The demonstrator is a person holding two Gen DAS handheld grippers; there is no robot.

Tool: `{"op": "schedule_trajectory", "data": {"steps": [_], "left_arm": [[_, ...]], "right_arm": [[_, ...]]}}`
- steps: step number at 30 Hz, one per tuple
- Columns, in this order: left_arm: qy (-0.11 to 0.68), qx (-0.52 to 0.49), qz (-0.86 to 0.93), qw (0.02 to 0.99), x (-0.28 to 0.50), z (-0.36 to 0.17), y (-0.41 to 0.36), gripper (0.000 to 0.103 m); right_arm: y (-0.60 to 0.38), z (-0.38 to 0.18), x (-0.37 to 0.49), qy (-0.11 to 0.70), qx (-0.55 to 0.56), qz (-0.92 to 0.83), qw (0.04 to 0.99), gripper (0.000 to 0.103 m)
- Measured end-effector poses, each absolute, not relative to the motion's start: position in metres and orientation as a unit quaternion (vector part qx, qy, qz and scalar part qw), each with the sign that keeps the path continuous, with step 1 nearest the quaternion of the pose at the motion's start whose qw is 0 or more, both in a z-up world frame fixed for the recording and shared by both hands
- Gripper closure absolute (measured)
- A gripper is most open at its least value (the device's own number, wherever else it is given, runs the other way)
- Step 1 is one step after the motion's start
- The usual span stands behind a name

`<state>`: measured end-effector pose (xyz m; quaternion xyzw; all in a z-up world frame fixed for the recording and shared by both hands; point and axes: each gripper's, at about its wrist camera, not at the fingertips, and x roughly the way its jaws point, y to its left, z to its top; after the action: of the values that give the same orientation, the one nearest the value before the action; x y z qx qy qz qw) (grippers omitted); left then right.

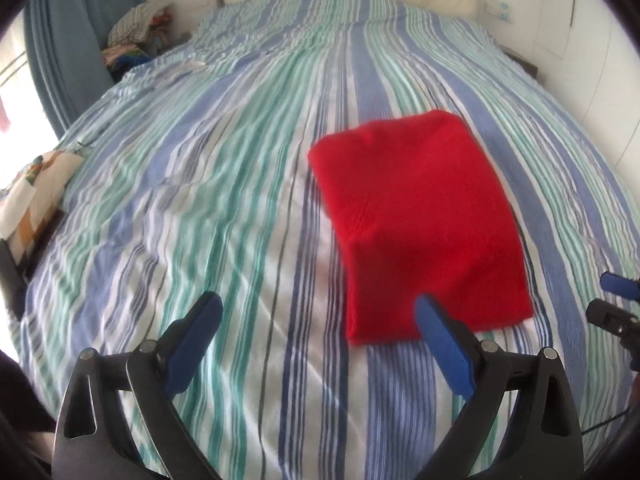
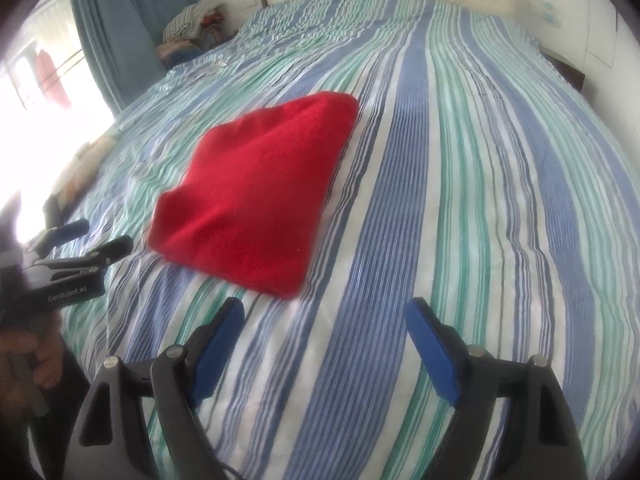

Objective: Fold small clothes

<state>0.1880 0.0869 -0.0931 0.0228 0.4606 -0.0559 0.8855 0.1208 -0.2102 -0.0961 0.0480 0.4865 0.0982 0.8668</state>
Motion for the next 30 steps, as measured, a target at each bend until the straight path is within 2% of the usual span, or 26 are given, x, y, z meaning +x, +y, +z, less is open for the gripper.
{"op": "schedule_trajectory", "data": {"steps": [4, 6, 8, 13, 14, 15, 17, 18, 21, 24, 28, 29, 30], "left_arm": [[0.501, -0.07, -0.116, 0.855, 0.25, -0.113, 0.105, 0.004], [0.515, -0.08, -0.117, 0.845, 0.274, -0.129, 0.102, 0.004], [0.519, -0.077, -0.112, 0.844, 0.287, -0.142, 0.093, 0.004], [0.53, -0.081, -0.148, 0.831, 0.297, -0.166, 0.067, 0.005], [0.531, -0.081, -0.153, 0.829, 0.297, -0.169, 0.063, 0.009], [0.534, -0.078, -0.154, 0.828, 0.296, -0.172, 0.059, 0.038], [0.538, -0.102, -0.174, 0.819, 0.293, -0.171, 0.055, 0.07], [0.535, -0.104, -0.166, 0.822, 0.292, -0.163, 0.054, 0.08], [0.5, -0.111, -0.182, 0.84, 0.287, -0.121, 0.048, 0.082], [0.442, -0.111, -0.209, 0.865, 0.281, -0.062, 0.039, 0.082], [0.404, -0.122, -0.229, 0.877, 0.287, -0.01, 0.028, 0.079], [0.411, -0.12, -0.226, 0.875, 0.291, -0.011, 0.023, 0.07], [0.428, -0.116, -0.218, 0.869, 0.297, -0.019, 0.018, 0.051]], "right_arm": [[-0.235, -0.097, 0.154, 0.472, 0.12, 0.118, 0.865, 0.018], [-0.247, -0.097, 0.178, 0.457, 0.171, 0.128, 0.864, 0.011], [-0.251, -0.102, 0.206, 0.447, 0.213, 0.148, 0.856, 0.01], [-0.227, -0.161, 0.272, 0.475, 0.295, 0.188, 0.807, 0.01], [-0.215, -0.178, 0.279, 0.491, 0.303, 0.204, 0.791, 0.014], [-0.201, -0.191, 0.283, 0.507, 0.297, 0.217, 0.779, 0.03], [-0.176, -0.191, 0.281, 0.511, 0.229, 0.206, 0.802, 0.055], [-0.167, -0.186, 0.279, 0.511, 0.201, 0.2, 0.811, 0.064], [-0.148, -0.148, 0.271, 0.485, 0.113, 0.196, 0.845, 0.075], [-0.141, -0.088, 0.259, 0.425, 0.051, 0.214, 0.878, 0.075], [-0.16, -0.01, 0.261, 0.359, 0.043, 0.232, 0.903, 0.075], [-0.167, 0.003, 0.265, 0.355, 0.047, 0.234, 0.904, 0.075], [-0.175, 0.01, 0.271, 0.358, 0.057, 0.235, 0.902, 0.072]]}}
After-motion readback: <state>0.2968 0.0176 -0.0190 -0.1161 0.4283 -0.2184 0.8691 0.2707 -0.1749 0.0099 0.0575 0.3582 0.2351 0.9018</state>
